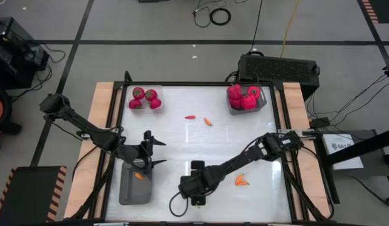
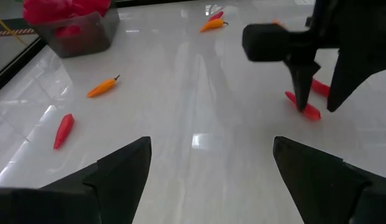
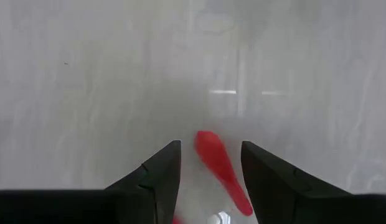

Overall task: Sort produce into baskets
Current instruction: Put the orange chili pepper into the bottom black bin

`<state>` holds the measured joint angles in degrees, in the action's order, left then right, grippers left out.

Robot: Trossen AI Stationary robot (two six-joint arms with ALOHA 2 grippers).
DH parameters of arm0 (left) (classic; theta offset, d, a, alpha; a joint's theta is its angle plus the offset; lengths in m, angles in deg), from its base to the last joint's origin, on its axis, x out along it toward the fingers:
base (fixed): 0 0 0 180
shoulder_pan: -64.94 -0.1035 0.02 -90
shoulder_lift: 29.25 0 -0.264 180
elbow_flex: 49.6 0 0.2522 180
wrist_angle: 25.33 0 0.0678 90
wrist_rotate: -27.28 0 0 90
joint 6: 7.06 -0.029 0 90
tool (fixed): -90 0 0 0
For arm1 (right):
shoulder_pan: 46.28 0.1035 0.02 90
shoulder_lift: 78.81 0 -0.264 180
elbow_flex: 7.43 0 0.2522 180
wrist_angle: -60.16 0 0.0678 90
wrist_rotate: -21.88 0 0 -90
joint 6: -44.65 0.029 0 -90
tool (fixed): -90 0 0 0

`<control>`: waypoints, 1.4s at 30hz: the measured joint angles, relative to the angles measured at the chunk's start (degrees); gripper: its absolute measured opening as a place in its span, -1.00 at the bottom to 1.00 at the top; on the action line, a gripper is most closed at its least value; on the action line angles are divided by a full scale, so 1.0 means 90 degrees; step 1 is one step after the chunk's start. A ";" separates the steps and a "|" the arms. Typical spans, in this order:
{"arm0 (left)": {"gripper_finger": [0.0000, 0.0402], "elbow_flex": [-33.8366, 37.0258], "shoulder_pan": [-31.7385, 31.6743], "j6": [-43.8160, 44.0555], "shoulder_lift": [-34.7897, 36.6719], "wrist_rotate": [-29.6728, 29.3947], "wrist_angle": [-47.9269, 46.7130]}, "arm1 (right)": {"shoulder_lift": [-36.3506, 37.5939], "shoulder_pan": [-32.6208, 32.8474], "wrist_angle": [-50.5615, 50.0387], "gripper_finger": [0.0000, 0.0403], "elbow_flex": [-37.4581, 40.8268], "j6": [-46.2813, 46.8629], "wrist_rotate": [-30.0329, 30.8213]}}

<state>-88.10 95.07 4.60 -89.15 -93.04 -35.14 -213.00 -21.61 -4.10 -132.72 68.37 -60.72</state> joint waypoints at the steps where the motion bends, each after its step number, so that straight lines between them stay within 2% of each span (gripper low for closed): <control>1: 0.71 0.0000 0.0000 0.0000 0.0000 0.0000 -0.0006 | 0.0000 -0.0024 0.0042 -0.21 0.0076 -0.0050 0.0002; 10: 0.71 0.0000 0.0000 0.0002 0.0000 -0.0008 -0.0032 | 0.0036 -0.0130 0.0382 -0.26 0.0556 -0.0068 -0.0053; 21: 0.71 0.0000 0.0000 0.0017 0.0000 -0.0155 -0.0024 | 0.0019 -0.0125 0.0957 -0.73 0.0587 -0.0068 -0.0077; 26: 0.71 0.0000 0.0000 0.0024 0.0000 -0.0155 -0.0023 | -0.0023 -0.0139 0.1350 -0.84 0.0379 -0.0044 0.0046; 31: 0.71 0.0000 0.0000 0.0023 0.0000 -0.0184 -0.0019 | -0.0024 -0.0132 0.2751 -0.85 0.0127 -0.0171 0.0022; 37: 0.71 0.0000 0.0000 0.0111 0.0000 -0.0208 -0.0031 | -0.0022 -0.0076 0.4793 -0.83 0.0047 -0.0883 -0.0035; 42: 0.71 0.0000 0.0000 0.0124 0.0000 -0.0501 -0.0050 | -0.0053 -0.0062 0.6360 -0.83 0.0045 -0.1493 -0.0014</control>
<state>-88.10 95.07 5.71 -89.15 -97.56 -35.59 -213.47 -22.16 53.15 -132.32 54.93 -60.84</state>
